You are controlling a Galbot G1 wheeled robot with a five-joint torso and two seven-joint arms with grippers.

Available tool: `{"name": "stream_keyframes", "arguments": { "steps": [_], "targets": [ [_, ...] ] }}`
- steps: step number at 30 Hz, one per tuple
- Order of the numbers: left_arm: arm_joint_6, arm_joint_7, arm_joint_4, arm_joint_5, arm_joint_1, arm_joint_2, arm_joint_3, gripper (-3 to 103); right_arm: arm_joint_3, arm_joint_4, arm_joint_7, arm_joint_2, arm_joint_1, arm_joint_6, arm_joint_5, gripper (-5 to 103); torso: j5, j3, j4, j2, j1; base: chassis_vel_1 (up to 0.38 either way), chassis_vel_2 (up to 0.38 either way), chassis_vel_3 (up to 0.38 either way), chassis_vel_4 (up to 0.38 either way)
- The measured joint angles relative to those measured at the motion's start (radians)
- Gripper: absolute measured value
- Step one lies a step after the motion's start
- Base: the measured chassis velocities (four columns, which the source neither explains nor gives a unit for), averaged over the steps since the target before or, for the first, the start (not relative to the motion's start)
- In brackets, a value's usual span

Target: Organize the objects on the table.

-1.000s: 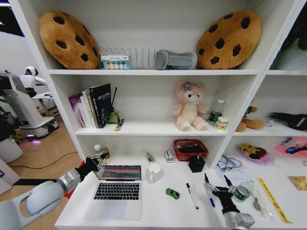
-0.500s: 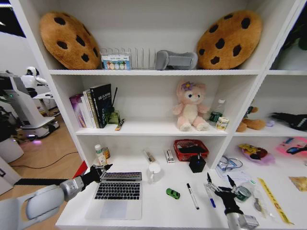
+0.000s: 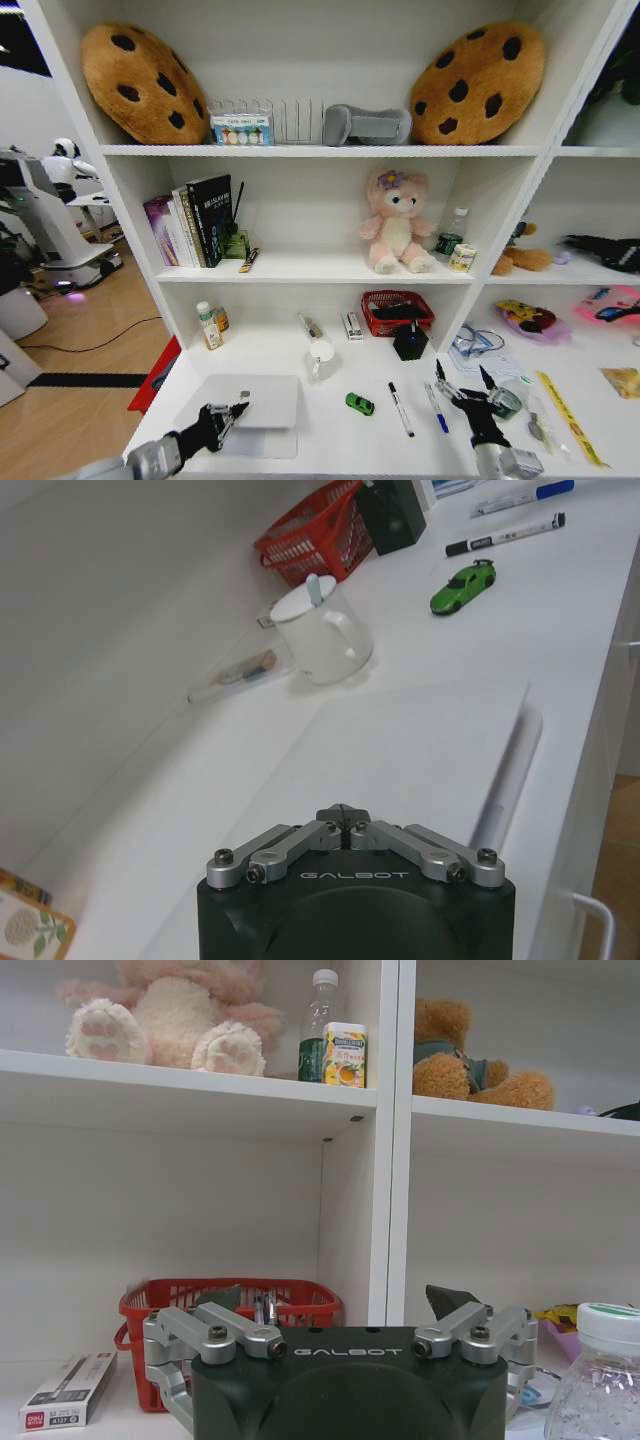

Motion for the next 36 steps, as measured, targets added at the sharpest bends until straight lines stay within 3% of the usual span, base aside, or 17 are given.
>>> {"name": "stream_keyframes", "arguments": {
  "steps": [7, 9, 11, 12, 14, 17, 20, 21, 23, 24, 27, 29, 30, 33, 35, 36],
  "targets": [
    [-0.001, -0.002, 0.023, 0.009, 0.034, -0.055, -0.014, -2, -0.007, 0.002, 0.001, -0.002, -0.001, -0.009, -0.008, 100, 0.0002, 0.0, 0.0003, 0.0, 0.0, 0.0, 0.0, 0.0, 0.0],
    [-0.006, -0.01, 0.029, 0.005, 0.032, -0.089, -0.032, 3, -0.013, 0.006, 0.002, -0.009, -0.004, -0.016, -0.014, 100, 0.0006, 0.0, 0.0001, 0.0, 0.0, 0.0, 0.0, 0.0, 0.0],
    [-0.012, -0.03, 0.013, -0.07, -0.007, -0.151, -0.109, 14, -0.023, 0.026, 0.002, -0.048, -0.009, -0.034, -0.02, 100, 0.0002, 0.0, -0.0003, 0.0, 0.0, 0.0, 0.0, 0.0, 0.0],
    [-0.012, -0.03, 0.013, -0.07, -0.007, -0.151, -0.109, 14, -0.023, 0.026, 0.002, -0.048, -0.009, -0.034, -0.02, 100, 0.0002, 0.0, -0.0003, 0.0, 0.0, 0.0, 0.0, 0.0, 0.0],
    [-0.011, -0.034, -0.016, -0.134, 0.007, -0.2, -0.221, 24, -0.033, 0.041, 0.009, -0.095, -0.014, -0.052, -0.025, 100, 0.0005, 0.0, -0.0002, 0.0, 0.0, 0.0, 0.0, 0.0, 0.0],
    [-0.009, -0.033, -0.028, -0.16, 0.023, -0.231, -0.276, 30, -0.034, 0.046, 0.011, -0.124, -0.02, -0.057, -0.028, 100, 0.0004, 0.0, 0.0001, 0.0, 0.0, 0.0, 0.0, 0.0, 0.0],
    [-0.009, -0.027, -0.033, -0.192, 0.055, -0.354, -0.384, 46, -0.026, 0.052, 0.018, -0.162, -0.038, -0.061, -0.024, 100, 0.0003, 0.0, -0.0001, 0.0, 0.0, 0.0, 0.0, 0.0, 0.0],
    [-0.009, -0.027, -0.033, -0.192, 0.055, -0.354, -0.384, 46, -0.026, 0.052, 0.018, -0.162, -0.038, -0.061, -0.024, 100, 0.0003, 0.0, -0.0001, 0.0, 0.0, 0.0, 0.0, 0.0, 0.0],
    [-0.018, -0.017, -0.014, -0.211, 0.087, -0.463, -0.465, 57, -0.02, 0.055, 0.02, -0.174, -0.052, -0.061, -0.024, 100, 0.0002, 0.0, 0.0002, 0.0, 0.0, 0.0, 0.0, 0.0, 0.0],
    [-0.018, -0.017, -0.014, -0.211, 0.087, -0.463, -0.465, 57, -0.02, 0.055, 0.02, -0.174, -0.052, -0.061, -0.024, 100, 0.0002, 0.0, 0.0002, 0.0, 0.0, 0.0, 0.0, 0.0, 0.0],
    [-0.033, 0.002, 0.007, -0.267, 0.126, -0.618, -0.587, 74, -0.024, 0.07, 0.019, -0.176, -0.071, -0.057, -0.035, 100, 0.0005, 0.0, -0.0003, 0.0, 0.0, 0.0, 0.0, 0.0, 0.0],
    [-0.035, 0.008, 0.011, -0.287, 0.131, -0.655, -0.613, 79, -0.028, 0.072, 0.019, -0.174, -0.078, -0.054, -0.044, 100, 0.0004, 0.0, 0.0001, 0.0, 0.0, 0.0, 0.0, 0.0, 0.0],
    [-0.043, 0.012, 0.021, -0.323, 0.137, -0.725, -0.664, 85, -0.037, 0.076, 0.017, -0.169, -0.091, -0.044, -0.066, 100, 0.0003, 0.0, 0.0001, 0.0, 0.0, 0.0, 0.0, 0.0, 0.0],
    [-0.048, 0.017, 0.026, -0.354, 0.141, -0.768, -0.701, 89, -0.042, 0.081, 0.012, -0.165, -0.104, -0.034, -0.083, 100, 0.0003, 0.0, 0.0, 0.0, 0.0, 0.0, 0.0, 0.0, 0.0],
    [-0.062, 0.026, 0.033, -0.417, 0.154, -0.853, -0.788, 98, -0.049, 0.09, -0.001, -0.161, -0.133, -0.011, -0.103, 100, 0.0002, 0.0, 0.0, 0.0, 0.0, 0.0, 0.0, 0.0, 0.0],
    [-0.062, 0.026, 0.033, -0.417, 0.154, -0.853, -0.788, 98, -0.049, 0.09, -0.001, -0.161, -0.133, -0.011, -0.103, 100, 0.0002, 0.0, 0.0, 0.0, 0.0, 0.0, 0.0, 0.0, 0.0]
  ]
}}
